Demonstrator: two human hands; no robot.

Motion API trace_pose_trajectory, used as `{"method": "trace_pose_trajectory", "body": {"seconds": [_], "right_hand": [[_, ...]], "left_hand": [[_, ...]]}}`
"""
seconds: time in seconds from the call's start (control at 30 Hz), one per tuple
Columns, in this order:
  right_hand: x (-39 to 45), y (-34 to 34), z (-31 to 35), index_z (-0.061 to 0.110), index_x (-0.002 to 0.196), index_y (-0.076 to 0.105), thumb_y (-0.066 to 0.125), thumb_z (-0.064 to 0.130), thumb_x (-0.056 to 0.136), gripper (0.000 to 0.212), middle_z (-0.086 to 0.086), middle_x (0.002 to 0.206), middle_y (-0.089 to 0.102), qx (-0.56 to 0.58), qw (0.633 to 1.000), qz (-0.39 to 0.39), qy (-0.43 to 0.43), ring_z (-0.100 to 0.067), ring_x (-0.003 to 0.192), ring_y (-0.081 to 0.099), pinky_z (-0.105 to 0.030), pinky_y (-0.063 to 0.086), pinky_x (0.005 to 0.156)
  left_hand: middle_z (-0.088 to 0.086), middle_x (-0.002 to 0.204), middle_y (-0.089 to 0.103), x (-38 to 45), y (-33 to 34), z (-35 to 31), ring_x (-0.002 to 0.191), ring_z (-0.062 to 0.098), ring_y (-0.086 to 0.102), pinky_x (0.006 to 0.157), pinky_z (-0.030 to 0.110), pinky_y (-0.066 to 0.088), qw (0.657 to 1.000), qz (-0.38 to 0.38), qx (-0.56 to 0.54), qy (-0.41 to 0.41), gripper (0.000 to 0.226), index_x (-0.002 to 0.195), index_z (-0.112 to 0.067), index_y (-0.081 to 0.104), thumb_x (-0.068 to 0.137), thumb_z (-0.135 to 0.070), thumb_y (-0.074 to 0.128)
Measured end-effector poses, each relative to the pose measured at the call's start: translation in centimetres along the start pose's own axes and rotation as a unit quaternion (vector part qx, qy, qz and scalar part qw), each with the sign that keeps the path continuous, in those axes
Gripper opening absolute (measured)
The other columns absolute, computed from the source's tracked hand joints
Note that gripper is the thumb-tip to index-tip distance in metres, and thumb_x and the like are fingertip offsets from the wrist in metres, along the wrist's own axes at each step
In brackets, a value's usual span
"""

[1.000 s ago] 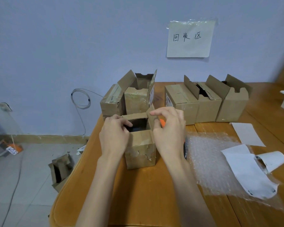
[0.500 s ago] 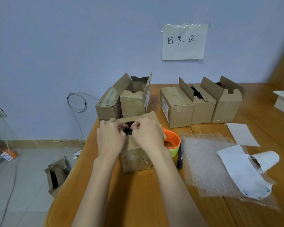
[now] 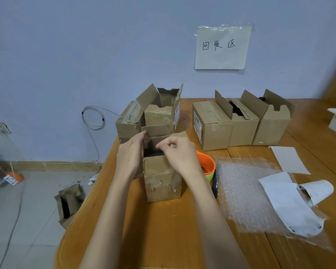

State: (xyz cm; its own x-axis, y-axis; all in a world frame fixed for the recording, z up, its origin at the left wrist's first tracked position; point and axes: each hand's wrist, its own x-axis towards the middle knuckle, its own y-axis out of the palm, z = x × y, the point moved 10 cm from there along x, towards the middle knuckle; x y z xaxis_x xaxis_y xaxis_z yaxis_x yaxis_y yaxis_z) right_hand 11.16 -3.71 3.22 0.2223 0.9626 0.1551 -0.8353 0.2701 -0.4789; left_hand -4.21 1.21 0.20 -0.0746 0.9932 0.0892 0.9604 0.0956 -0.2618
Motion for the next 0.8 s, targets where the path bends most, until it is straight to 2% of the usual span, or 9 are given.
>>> {"method": "trace_pose_trajectory", "body": {"seconds": [0.07, 0.1, 0.2, 0.3, 0.37, 0.5, 0.63, 0.73, 0.8], "right_hand": [[-0.2, -0.1, -0.2, 0.026, 0.087, 0.077, 0.055, 0.021, 0.092, 0.023, 0.011, 0.090, 0.071, 0.018, 1.000, 0.010, 0.005, -0.008, 0.089, 0.061, -0.028, 0.052, 0.081], [-0.3, -0.2, -0.3, 0.024, 0.087, 0.077, 0.056, 0.022, 0.092, 0.021, 0.011, 0.087, 0.070, 0.030, 0.999, 0.016, 0.008, -0.005, 0.084, 0.062, -0.025, 0.052, 0.078], [-1.0, 0.0, -0.7, 0.020, 0.093, 0.076, 0.061, 0.023, 0.091, 0.015, 0.006, 0.064, 0.066, 0.068, 0.995, 0.064, 0.026, -0.002, 0.055, 0.060, -0.016, 0.050, 0.066], [-1.5, 0.5, -1.4, 0.021, 0.096, 0.073, 0.061, 0.025, 0.092, 0.014, 0.006, 0.044, 0.057, 0.043, 0.993, 0.101, 0.039, -0.004, 0.051, 0.061, -0.017, 0.049, 0.065], [-1.5, 0.6, -1.7, 0.021, 0.094, 0.073, 0.060, 0.025, 0.092, 0.013, 0.009, 0.040, 0.053, 0.020, 0.996, 0.080, 0.034, -0.004, 0.051, 0.060, -0.019, 0.048, 0.060], [-2.0, 0.8, -1.0, 0.026, 0.095, 0.071, 0.060, 0.025, 0.093, 0.011, 0.015, 0.052, 0.049, -0.050, 0.998, -0.002, -0.044, -0.004, 0.063, 0.060, -0.022, 0.049, 0.065], [-3.0, 0.3, -0.7, 0.028, 0.094, 0.072, 0.063, 0.025, 0.092, 0.009, 0.012, 0.054, 0.051, -0.054, 0.990, -0.076, -0.105, -0.004, 0.059, 0.053, -0.019, 0.048, 0.075], [-3.7, 0.2, -0.7, 0.030, 0.091, 0.070, 0.064, 0.024, 0.089, 0.009, 0.010, 0.060, 0.053, -0.071, 0.980, -0.110, -0.152, -0.006, 0.075, 0.054, -0.009, 0.034, 0.087], [-4.0, 0.6, -0.8, 0.032, 0.092, 0.069, 0.061, 0.026, 0.088, 0.010, 0.013, 0.072, 0.055, -0.099, 0.971, -0.125, -0.178, -0.005, 0.089, 0.051, -0.006, 0.025, 0.092]], "left_hand": [[-0.008, 0.124, 0.060, -0.6, 0.6, -0.3, 0.114, 0.010, 0.049, 0.073, 0.009, 0.040, 0.993, 0.024, -0.107, -0.032, 0.040, 0.124, -0.027, 0.062, 0.101, -0.046, 0.036], [-0.008, 0.126, 0.059, -0.7, 0.6, -0.5, 0.115, 0.009, 0.048, 0.076, 0.009, 0.037, 0.992, 0.029, -0.117, -0.030, 0.045, 0.130, -0.025, 0.059, 0.101, -0.047, 0.032], [-0.008, 0.135, 0.057, -0.4, 0.6, -0.3, 0.128, 0.015, 0.046, 0.096, 0.026, 0.027, 0.996, 0.032, -0.088, -0.009, 0.052, 0.137, -0.027, 0.053, 0.101, -0.053, 0.024], [-0.009, 0.139, 0.055, -0.3, 0.6, -0.3, 0.132, 0.016, 0.044, 0.098, 0.026, 0.024, 0.997, 0.027, -0.067, 0.000, 0.054, 0.141, -0.028, 0.049, 0.102, -0.051, 0.020], [-0.011, 0.138, 0.055, -0.5, 0.7, -0.5, 0.131, 0.014, 0.045, 0.097, 0.024, 0.024, 0.998, 0.021, -0.055, 0.007, 0.051, 0.140, -0.030, 0.050, 0.103, -0.049, 0.020], [-0.009, 0.138, 0.050, -0.2, 0.8, 0.3, 0.123, 0.011, 0.046, 0.092, 0.020, 0.032, 1.000, 0.014, 0.000, 0.011, 0.042, 0.130, -0.040, 0.054, 0.102, -0.050, 0.024], [-0.008, 0.143, 0.046, 0.5, 0.9, 1.2, 0.137, 0.014, 0.035, 0.110, 0.032, 0.032, 0.998, 0.032, 0.019, 0.041, 0.039, 0.140, -0.038, 0.047, 0.102, -0.038, 0.041], [-0.009, 0.128, 0.054, 1.0, 1.1, 1.7, 0.133, 0.019, 0.039, 0.109, 0.043, 0.037, 0.997, 0.028, 0.050, 0.053, 0.042, 0.139, -0.040, 0.047, 0.097, -0.035, 0.051], [-0.009, 0.114, 0.055, 0.8, 1.1, 1.4, 0.127, 0.019, 0.041, 0.101, 0.037, 0.039, 0.993, 0.006, 0.095, 0.071, 0.044, 0.141, -0.034, 0.046, 0.097, -0.033, 0.051]]}}
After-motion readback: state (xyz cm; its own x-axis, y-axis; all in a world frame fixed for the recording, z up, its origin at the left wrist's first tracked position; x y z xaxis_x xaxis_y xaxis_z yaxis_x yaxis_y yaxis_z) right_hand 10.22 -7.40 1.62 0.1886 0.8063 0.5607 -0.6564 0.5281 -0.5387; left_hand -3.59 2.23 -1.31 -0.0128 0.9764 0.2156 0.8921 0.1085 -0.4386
